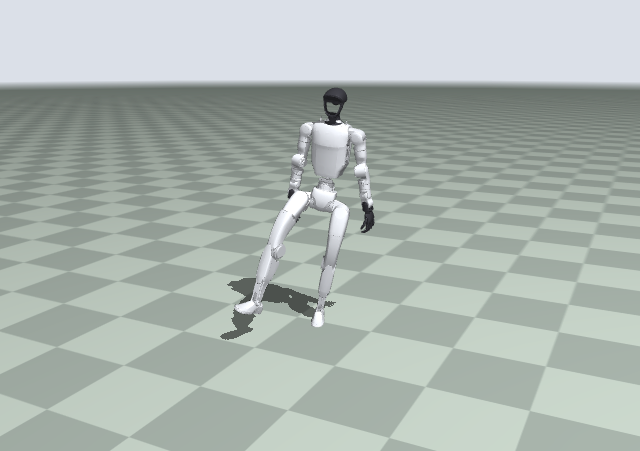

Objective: In place motions

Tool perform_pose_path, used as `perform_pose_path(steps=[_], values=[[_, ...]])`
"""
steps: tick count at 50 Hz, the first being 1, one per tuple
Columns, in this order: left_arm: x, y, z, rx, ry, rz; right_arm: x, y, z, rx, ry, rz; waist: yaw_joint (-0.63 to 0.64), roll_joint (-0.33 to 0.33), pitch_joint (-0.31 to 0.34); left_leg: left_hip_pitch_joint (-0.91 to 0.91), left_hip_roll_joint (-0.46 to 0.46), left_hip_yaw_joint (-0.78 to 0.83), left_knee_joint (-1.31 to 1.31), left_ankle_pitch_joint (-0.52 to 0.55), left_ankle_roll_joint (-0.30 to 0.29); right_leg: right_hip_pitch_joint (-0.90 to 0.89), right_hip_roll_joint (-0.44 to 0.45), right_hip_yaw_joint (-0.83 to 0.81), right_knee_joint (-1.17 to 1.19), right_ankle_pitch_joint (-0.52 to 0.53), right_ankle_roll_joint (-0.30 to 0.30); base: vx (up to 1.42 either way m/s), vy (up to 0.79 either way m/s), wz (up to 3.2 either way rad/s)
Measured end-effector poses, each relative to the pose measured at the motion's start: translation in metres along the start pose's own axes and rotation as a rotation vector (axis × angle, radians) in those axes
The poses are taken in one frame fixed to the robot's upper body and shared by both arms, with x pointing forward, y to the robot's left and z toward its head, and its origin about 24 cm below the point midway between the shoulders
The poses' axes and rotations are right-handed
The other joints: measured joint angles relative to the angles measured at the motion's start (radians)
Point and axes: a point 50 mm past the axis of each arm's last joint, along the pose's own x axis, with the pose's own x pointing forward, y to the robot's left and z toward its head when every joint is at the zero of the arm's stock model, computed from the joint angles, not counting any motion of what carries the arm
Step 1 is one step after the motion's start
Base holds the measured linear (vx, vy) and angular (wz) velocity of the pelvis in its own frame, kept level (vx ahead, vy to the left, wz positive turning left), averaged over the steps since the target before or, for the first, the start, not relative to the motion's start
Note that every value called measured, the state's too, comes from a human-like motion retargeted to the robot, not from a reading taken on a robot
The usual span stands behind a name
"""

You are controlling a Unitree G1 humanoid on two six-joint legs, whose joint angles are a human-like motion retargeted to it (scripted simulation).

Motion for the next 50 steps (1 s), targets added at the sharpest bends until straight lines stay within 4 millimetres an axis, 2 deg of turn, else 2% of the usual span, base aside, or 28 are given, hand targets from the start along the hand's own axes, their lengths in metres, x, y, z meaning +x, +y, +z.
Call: perform_pose_path(steps=[3,6,10,12,15,16,20,23,25,27,28,30,32,34,37,40,43,47,50], values=[[-0.005,0.016,0.039,-0.016,-0.113,0.04,-0.001,-0.001,-0.002,0.008,0.022,0.013,-0.013,-0.008,0.036,-0.007,-0.025,0.025,-0.006,-0.003,0.04,-0.104,-0.047,0.067,-0.068,-0.029,0.0,-0.03,0.47,-0.02],[-0.011,0.02,0.067,-0.042,-0.211,0.045,-0.002,-0.004,-0.015,-0.043,0.078,-0.003,-0.014,-0.011,0.047,-0.016,-0.022,0.029,-0.009,0.0,0.049,-0.144,-0.064,0.059,-0.079,-0.047,0.0,-0.03,0.09,-0.06],[-0.016,0.01,0.091,-0.093,-0.319,-0.001,-0.003,-0.006,-0.035,-0.109,0.148,-0.031,-0.009,-0.025,0.049,-0.015,-0.02,0.018,-0.008,0.006,0.033,-0.106,-0.065,0.015,-0.02,-0.053,0.0,-0.01,-0.2,0.15],[-0.017,0.002,0.094,-0.105,-0.34,-0.043,-0.004,-0.004,-0.046,-0.111,0.174,-0.026,0.002,-0.035,0.048,-0.004,-0.009,0.017,-0.009,0.01,0.01,-0.033,-0.033,-0.018,-0.018,-0.031,0.0,-0.05,-0.38,0.05],[-0.014,-0.007,0.084,-0.088,-0.329,-0.085,-0.004,0.003,-0.064,-0.084,0.21,-0.006,0.045,-0.041,0.021,-0.005,0.034,0.031,-0.01,0.014,-0.035,0.104,0.072,-0.057,-0.087,0.047,0.0,-0.02,-0.43,-0.34],[-0.012,-0.011,0.077,-0.08,-0.314,-0.088,-0.005,0.004,-0.07,-0.075,0.221,-0.009,0.049,-0.045,0.006,-0.005,0.027,0.024,-0.013,0.015,-0.037,0.158,0.08,-0.064,-0.104,0.073,0.035,0.07,-0.25,-0.12],[-0.004,-0.022,0.044,-0.05,-0.22,-0.088,-0.007,-0.001,-0.079,-0.07,0.245,-0.052,0.088,-0.082,-0.055,-0.017,-0.036,0.007,-0.015,0.007,-0.033,0.36,0.091,-0.068,-0.137,0.167,0.227,0.12,-0.08,-0.08],[0.0,-0.026,0.014,-0.04,-0.084,-0.087,-0.006,-0.011,-0.061,-0.181,0.256,-0.16,0.169,-0.117,-0.095,-0.048,-0.085,0.041,0.002,-0.012,-0.026,0.47,0.104,-0.015,-0.106,0.23,0.385,0.08,-0.12,-0.88],[0.001,-0.031,-0.012,-0.059,0.019,-0.102,-0.006,-0.016,-0.046,-0.296,0.223,-0.207,0.192,-0.127,-0.125,-0.07,-0.104,0.053,0.0,-0.013,-0.029,0.547,0.122,-0.016,-0.105,0.136,0.476,0.03,-0.1,-0.5],[0.0,-0.034,-0.039,-0.08,0.124,-0.121,-0.004,-0.017,-0.026,-0.412,0.164,-0.23,0.199,-0.143,-0.144,-0.077,-0.126,0.063,-0.007,-0.013,-0.037,0.608,0.105,-0.157,-0.178,0.053,0.464,0.04,-0.16,-0.28],[-0.001,-0.035,-0.051,-0.09,0.175,-0.129,-0.003,-0.017,-0.016,-0.468,0.132,-0.231,0.205,-0.149,-0.146,-0.069,-0.133,0.07,-0.013,-0.015,-0.042,0.623,0.102,-0.221,-0.236,0.043,0.407,0.06,-0.21,-0.54],[-0.004,-0.039,-0.071,-0.11,0.259,-0.137,-0.002,-0.013,0.006,-0.564,0.059,-0.215,0.256,-0.16,-0.152,-0.055,-0.139,0.117,-0.029,-0.02,-0.054,0.626,0.104,-0.195,-0.298,0.039,0.367,0.08,-0.16,-0.94],[-0.005,-0.044,-0.081,-0.123,0.295,-0.134,-0.002,-0.009,0.028,-0.62,-0.023,-0.181,0.274,-0.152,-0.159,-0.058,-0.133,0.125,-0.035,-0.02,-0.067,0.604,0.099,-0.159,-0.308,0.044,0.366,0.04,-0.13,-0.5],[-0.005,-0.052,-0.079,-0.146,0.286,-0.142,-0.004,-0.004,0.054,-0.658,-0.114,-0.145,0.28,-0.136,-0.162,-0.075,-0.122,0.133,-0.038,-0.019,-0.077,0.565,0.106,-0.138,-0.289,0.034,0.355,-0.09,-0.05,-0.32],[-0.003,-0.065,-0.064,-0.174,0.219,-0.176,-0.011,0.006,0.091,-0.687,-0.248,-0.099,0.243,-0.094,-0.126,-0.078,-0.093,0.145,-0.044,-0.01,-0.089,0.546,0.135,-0.103,-0.261,0.017,0.349,-0.18,-0.13,0.09],[-0.001,-0.066,-0.046,-0.137,0.137,-0.194,-0.015,0.017,0.107,-0.678,-0.325,-0.06,0.164,-0.07,-0.1,-0.067,-0.078,0.132,-0.051,-0.001,-0.102,0.569,0.144,-0.141,-0.253,-0.001,0.353,-0.1,-0.1,0.62],[0.001,-0.054,-0.024,0.002,0.058,-0.161,-0.011,0.016,0.092,-0.605,-0.301,-0.045,0.137,-0.06,-0.115,-0.07,-0.072,0.095,-0.048,0.002,-0.118,0.581,0.156,-0.16,-0.262,-0.014,0.35,0.02,-0.15,0.71],[0.001,-0.035,0.005,0.141,-0.077,-0.094,-0.002,0.007,0.048,-0.527,-0.138,-0.047,0.179,-0.073,-0.142,-0.065,-0.067,0.075,-0.042,-0.003,-0.133,0.604,0.182,-0.168,-0.29,-0.034,0.33,0.09,-0.23,0.28],[0.0,-0.027,0.021,0.138,-0.154,-0.069,0.0,0.0,0.016,-0.539,0.013,-0.055,0.175,-0.074,-0.162,-0.074,-0.052,0.067,-0.029,-0.012,-0.149,0.603,0.198,-0.167,-0.29,-0.053,0.33,-0.02,-0.27,0.21]])
